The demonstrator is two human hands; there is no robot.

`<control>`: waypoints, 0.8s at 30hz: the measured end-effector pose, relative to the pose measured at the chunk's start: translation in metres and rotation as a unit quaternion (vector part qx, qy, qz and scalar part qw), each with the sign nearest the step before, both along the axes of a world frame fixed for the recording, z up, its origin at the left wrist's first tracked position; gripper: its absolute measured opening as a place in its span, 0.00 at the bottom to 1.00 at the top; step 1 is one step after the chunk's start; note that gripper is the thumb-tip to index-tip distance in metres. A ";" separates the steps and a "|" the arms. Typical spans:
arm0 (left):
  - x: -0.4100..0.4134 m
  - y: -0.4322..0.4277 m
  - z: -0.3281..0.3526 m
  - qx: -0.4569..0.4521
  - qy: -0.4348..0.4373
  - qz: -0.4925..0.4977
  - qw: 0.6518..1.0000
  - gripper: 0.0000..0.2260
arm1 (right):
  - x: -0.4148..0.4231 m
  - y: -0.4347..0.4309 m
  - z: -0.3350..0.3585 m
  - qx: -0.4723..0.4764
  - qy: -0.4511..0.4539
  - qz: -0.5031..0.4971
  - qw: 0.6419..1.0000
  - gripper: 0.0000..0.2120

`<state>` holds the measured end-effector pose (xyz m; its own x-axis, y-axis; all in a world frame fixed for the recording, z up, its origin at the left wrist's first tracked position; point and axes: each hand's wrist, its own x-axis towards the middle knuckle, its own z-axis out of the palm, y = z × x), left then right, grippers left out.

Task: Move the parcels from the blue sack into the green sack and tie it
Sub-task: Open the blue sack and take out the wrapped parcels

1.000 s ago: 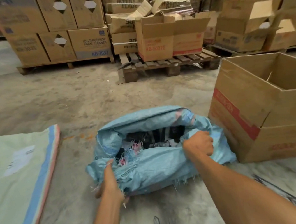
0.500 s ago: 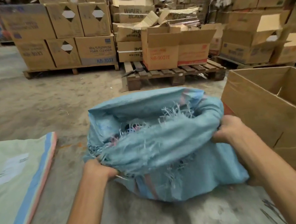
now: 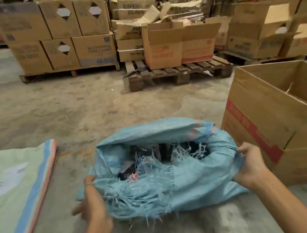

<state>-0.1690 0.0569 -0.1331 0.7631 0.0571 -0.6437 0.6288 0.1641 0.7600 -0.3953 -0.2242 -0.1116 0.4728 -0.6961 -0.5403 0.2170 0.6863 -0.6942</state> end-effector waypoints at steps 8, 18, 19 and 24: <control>0.036 -0.017 -0.012 0.512 -0.210 -0.257 0.792 0.47 | 0.067 0.036 0.026 -0.402 0.561 0.050 0.722 0.54; 0.077 -0.010 0.071 -0.158 -0.053 -0.215 0.962 0.08 | 0.088 0.007 0.050 -0.363 0.419 -0.025 0.832 0.09; 0.076 -0.009 0.088 -0.146 -0.038 -0.215 0.965 0.09 | 0.095 -0.002 0.066 -0.283 0.334 -0.038 0.898 0.07; 0.134 -0.004 0.109 -0.094 -0.022 -0.240 0.966 0.16 | 0.113 -0.102 0.112 -0.074 0.187 -0.012 0.980 0.12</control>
